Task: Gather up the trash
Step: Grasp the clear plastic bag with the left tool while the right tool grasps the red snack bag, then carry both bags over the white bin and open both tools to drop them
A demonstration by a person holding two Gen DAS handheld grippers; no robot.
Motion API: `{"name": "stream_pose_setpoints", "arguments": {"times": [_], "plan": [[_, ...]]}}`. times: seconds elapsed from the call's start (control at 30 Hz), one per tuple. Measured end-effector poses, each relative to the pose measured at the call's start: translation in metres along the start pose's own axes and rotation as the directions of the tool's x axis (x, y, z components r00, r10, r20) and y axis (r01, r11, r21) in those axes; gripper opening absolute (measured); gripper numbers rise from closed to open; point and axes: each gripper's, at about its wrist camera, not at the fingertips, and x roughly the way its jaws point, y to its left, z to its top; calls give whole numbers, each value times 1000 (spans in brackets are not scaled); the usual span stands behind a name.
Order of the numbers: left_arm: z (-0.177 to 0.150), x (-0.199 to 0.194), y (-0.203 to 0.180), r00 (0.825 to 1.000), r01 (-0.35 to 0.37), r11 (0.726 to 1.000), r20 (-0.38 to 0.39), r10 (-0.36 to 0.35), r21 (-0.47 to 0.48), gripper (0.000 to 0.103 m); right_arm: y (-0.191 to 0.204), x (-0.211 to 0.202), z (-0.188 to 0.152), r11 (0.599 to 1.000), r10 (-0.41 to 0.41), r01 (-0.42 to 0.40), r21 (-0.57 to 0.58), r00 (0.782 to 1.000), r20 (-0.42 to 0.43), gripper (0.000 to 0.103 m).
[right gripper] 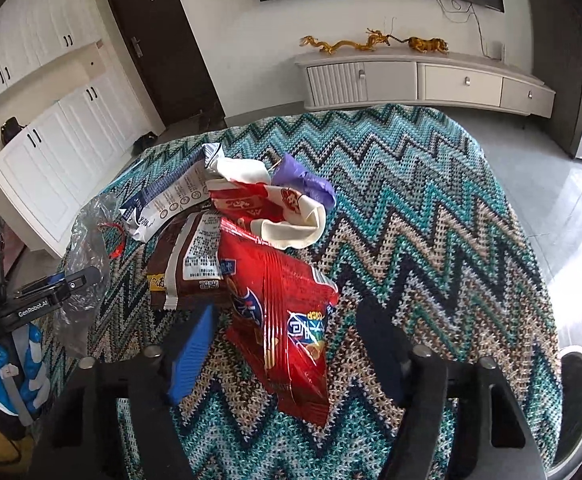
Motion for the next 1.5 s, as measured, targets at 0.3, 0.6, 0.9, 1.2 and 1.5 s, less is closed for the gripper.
{"name": "stream_pose_setpoints", "arguments": {"times": [0.3, 0.6, 0.9, 1.2, 1.5], "plan": [[-10, -11, 1, 999, 39, 998, 13, -39, -49, 21, -6, 0, -9, 998, 65, -65, 10, 998, -4, 23], [-14, -49, -19, 997, 39, 998, 72, -35, -50, 18, 1, -35, -16, 991, 131, -130, -31, 989, 66, 21], [-11, -102, -89, 986, 2, 993, 166, -22, 121, 18, 0, -84, -30, 986, 163, -157, -47, 974, 159, 21], [-17, -131, -162, 971, -55, 956, 237, -15, 287, 18, -34, -134, -53, 990, 136, -141, 3, 958, 252, 21], [-29, -141, -226, 967, -74, 898, 252, -42, 434, 18, -82, -169, -82, 988, 70, -107, 111, 952, 298, 21]]}}
